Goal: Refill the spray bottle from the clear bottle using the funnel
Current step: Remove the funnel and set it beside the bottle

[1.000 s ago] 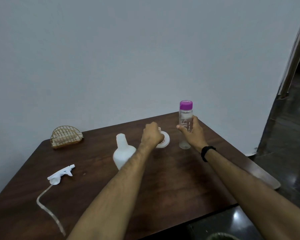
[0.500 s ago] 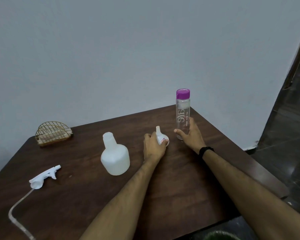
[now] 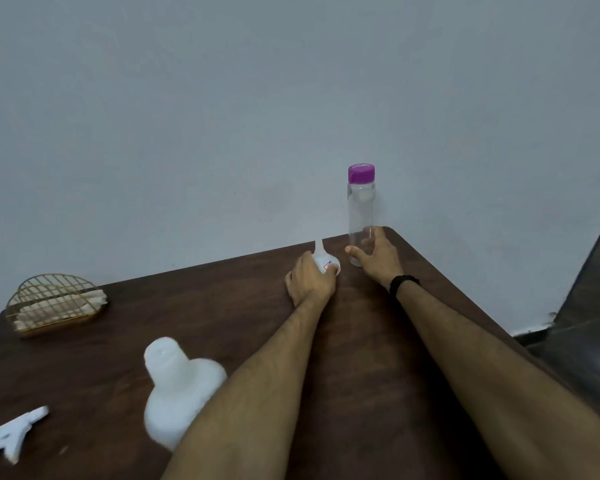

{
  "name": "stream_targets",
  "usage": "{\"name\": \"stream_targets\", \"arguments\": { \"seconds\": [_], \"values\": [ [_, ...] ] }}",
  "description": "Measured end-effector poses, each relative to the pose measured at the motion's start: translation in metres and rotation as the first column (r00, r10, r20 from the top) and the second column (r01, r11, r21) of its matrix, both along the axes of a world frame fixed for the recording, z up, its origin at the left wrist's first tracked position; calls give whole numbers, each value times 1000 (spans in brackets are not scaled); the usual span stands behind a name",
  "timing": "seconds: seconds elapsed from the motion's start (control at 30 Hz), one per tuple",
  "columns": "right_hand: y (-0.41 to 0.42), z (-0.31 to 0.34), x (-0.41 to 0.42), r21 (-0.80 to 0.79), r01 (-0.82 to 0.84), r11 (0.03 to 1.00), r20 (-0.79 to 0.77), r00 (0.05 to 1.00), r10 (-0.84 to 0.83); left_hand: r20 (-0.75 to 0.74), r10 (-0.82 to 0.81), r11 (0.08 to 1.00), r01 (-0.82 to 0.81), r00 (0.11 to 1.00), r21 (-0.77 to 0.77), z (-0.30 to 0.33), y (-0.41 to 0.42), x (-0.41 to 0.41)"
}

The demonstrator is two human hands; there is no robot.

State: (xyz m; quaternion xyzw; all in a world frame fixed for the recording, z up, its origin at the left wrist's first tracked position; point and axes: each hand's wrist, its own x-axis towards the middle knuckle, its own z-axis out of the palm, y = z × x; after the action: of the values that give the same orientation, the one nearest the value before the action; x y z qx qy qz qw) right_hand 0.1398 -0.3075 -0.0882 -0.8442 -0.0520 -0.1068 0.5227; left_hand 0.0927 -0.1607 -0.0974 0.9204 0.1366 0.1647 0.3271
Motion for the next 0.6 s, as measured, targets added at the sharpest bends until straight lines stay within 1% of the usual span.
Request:
{"name": "stream_targets", "arguments": {
  "seconds": [0.2, 0.37, 0.43, 0.53, 0.6],
  "values": [
    [4, -7, 44, 21, 8, 1000, 10, 1000, -9, -22, 56, 998, -56, 998, -7, -5, 3, 45],
    [4, -12, 52, 31, 7, 1000, -19, 1000, -6, -22, 62, 998, -62, 998, 18, -8, 2, 51],
    [5, -9, 46, 19, 32, 999, -40, 999, -31, 1, 58, 998, -58, 998, -29, -6, 2, 45],
    [5, -5, 33, 77, 94, 993, -52, 995, -90, 54, 58, 992, -52, 997, -118, -3, 3, 32],
    [3, -5, 22, 75, 136, 988, -65, 989, -132, 55, 48, 992, -41, 997, -123, -4, 3, 19]
  ]
}}
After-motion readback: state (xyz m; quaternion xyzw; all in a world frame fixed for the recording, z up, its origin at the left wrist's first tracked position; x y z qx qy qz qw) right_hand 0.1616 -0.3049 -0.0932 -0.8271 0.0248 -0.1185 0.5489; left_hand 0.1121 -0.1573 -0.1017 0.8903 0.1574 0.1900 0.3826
